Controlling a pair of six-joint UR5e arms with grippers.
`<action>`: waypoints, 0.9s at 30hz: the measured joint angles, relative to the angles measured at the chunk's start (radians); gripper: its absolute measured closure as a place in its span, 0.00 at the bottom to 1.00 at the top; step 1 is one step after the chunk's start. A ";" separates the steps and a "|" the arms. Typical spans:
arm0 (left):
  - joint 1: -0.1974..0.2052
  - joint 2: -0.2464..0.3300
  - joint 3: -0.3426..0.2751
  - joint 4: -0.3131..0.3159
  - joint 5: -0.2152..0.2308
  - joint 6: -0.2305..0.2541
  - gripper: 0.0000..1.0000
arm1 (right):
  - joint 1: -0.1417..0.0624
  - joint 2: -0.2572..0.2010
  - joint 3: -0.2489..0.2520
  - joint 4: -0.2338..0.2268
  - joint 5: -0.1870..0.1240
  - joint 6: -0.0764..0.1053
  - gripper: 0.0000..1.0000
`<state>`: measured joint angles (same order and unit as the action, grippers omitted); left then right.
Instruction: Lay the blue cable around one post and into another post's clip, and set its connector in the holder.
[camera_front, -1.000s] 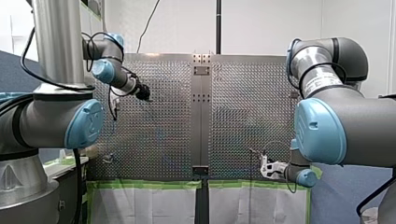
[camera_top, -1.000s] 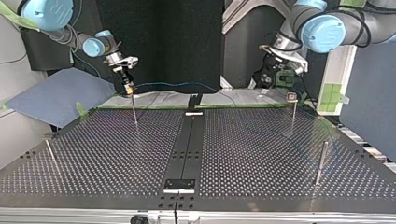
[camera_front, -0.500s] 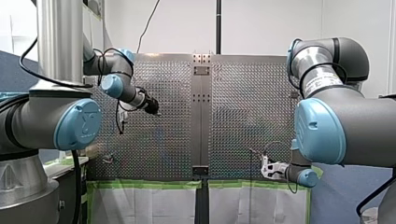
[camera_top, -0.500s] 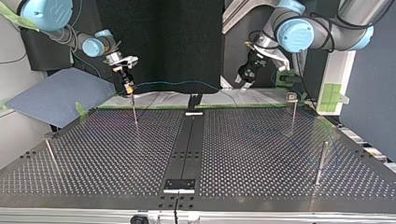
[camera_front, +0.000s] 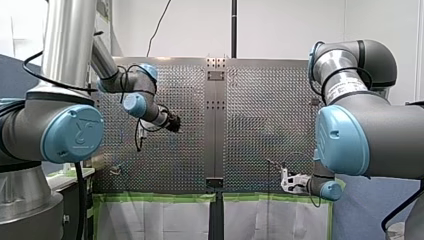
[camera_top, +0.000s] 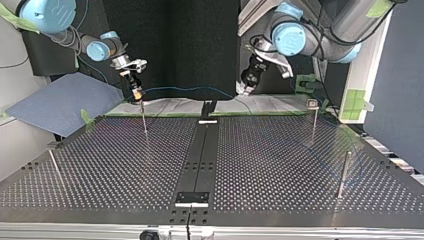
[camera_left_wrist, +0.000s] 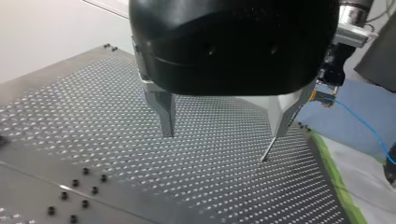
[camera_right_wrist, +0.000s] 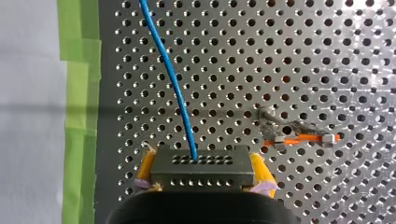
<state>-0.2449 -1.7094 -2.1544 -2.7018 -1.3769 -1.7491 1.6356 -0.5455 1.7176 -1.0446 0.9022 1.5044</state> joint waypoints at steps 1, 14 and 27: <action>-0.010 -0.011 -0.005 0.011 -0.010 0.001 0.02 | -0.001 0.000 0.000 0.006 0.000 -0.007 1.00; -0.123 -0.093 -0.108 0.123 -0.123 -0.071 0.02 | -0.006 -0.001 0.000 0.039 -0.011 -0.022 1.00; -0.236 -0.196 -0.071 0.253 -0.245 -0.047 0.02 | -0.006 -0.001 0.000 0.041 -0.002 -0.030 1.00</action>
<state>-0.4813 -1.9055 -2.2258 -2.4485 -1.6219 -1.7962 1.6291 -0.5463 1.7174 -1.0037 0.8999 1.4747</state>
